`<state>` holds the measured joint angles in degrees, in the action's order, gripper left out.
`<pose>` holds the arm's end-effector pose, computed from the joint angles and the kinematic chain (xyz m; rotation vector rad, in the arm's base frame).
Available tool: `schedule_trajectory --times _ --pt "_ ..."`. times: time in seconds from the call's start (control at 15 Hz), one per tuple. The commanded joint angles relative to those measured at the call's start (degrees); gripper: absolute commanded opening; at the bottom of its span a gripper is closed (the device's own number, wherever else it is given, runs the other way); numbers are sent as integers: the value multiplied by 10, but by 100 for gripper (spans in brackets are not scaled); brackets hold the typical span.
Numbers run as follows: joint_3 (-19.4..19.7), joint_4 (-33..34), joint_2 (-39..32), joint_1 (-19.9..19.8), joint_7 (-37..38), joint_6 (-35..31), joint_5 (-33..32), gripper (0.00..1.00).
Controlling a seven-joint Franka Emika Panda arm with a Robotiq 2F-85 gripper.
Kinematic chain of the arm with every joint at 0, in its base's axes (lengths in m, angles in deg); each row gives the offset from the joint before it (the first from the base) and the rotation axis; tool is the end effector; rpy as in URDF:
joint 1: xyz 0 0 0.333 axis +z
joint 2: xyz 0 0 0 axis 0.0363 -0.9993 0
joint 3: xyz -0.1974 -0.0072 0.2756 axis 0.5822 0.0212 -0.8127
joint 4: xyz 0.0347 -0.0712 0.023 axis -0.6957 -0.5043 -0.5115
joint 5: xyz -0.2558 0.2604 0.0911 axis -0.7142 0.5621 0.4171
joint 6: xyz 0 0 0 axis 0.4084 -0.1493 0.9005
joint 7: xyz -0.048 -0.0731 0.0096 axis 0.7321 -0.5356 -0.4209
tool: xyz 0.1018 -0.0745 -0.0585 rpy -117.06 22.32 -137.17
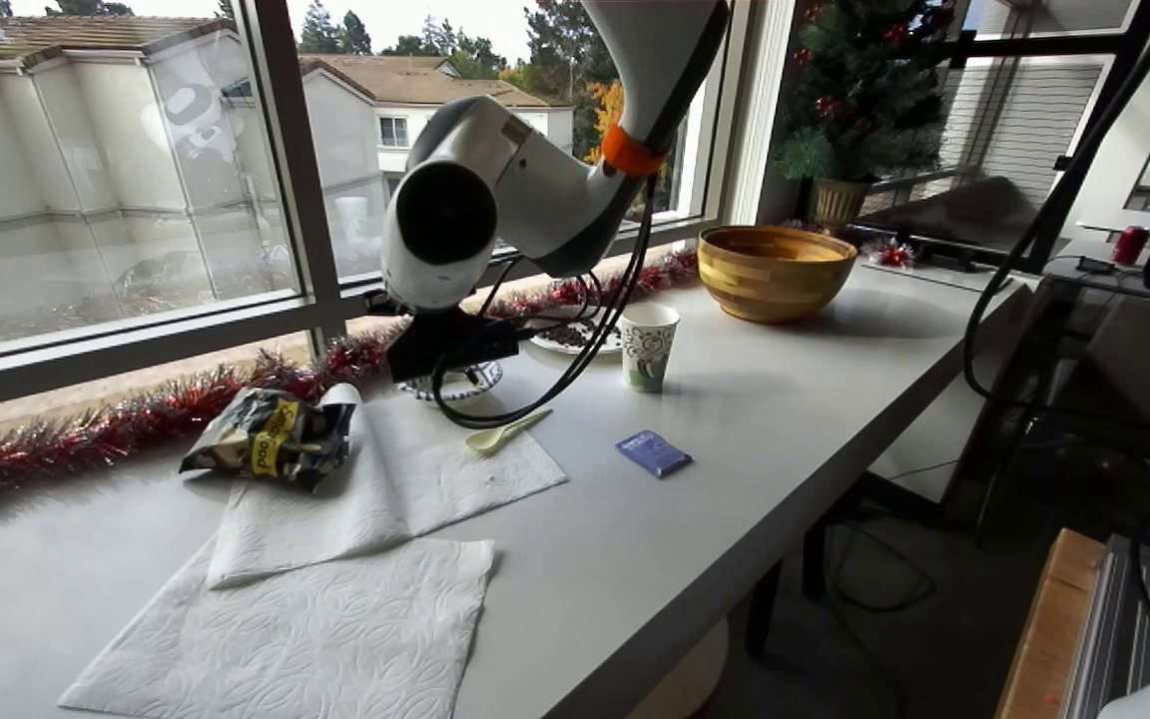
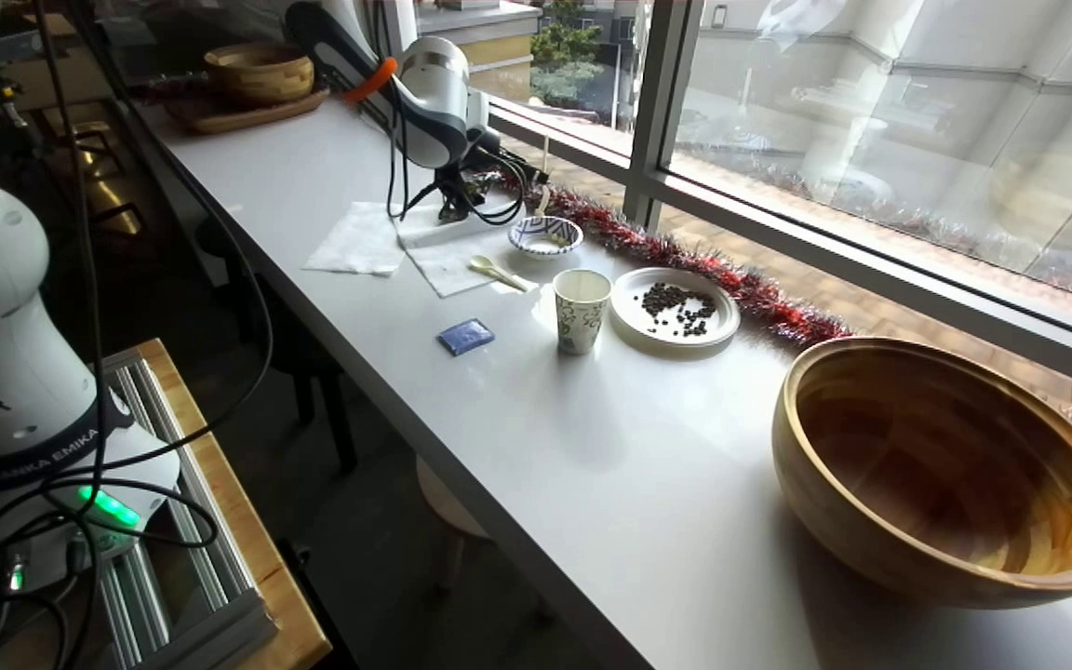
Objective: Use the fork to remove the contents of the white plate with blue markings and put the fork back on the napkin
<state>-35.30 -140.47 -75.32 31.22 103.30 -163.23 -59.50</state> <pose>0.6723 0.1583 0.2257 2.5260 -0.3248 1.4486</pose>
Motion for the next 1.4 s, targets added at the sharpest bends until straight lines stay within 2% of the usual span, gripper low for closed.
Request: schedule_trajectory --times 0.0,0.33,0.4,0.47,0.53,0.6,0.67,0.8,1.07,1.13,1.33 --pt "16 -76 87 -3 -133 -78 72 3" --pt "20 -151 136 -37 -333 -215 222 3" --pt "-88 -170 161 -133 -373 -195 220 3" --pt "-109 -184 162 -160 -409 -211 247 3" --pt "-151 -198 167 -203 -446 -225 269 3" --pt "-119 -207 155 -185 -479 -273 313 3" --pt "-111 -165 137 -164 -408 -226 253 13" --pt "-115 -184 137 -183 -453 -262 287 13" --pt "-116 -186 138 -185 -457 -269 291 13" --pt "-117 -186 138 -184 -457 -269 292 3" --pt "-148 -229 155 -214 -488 -239 316 3"
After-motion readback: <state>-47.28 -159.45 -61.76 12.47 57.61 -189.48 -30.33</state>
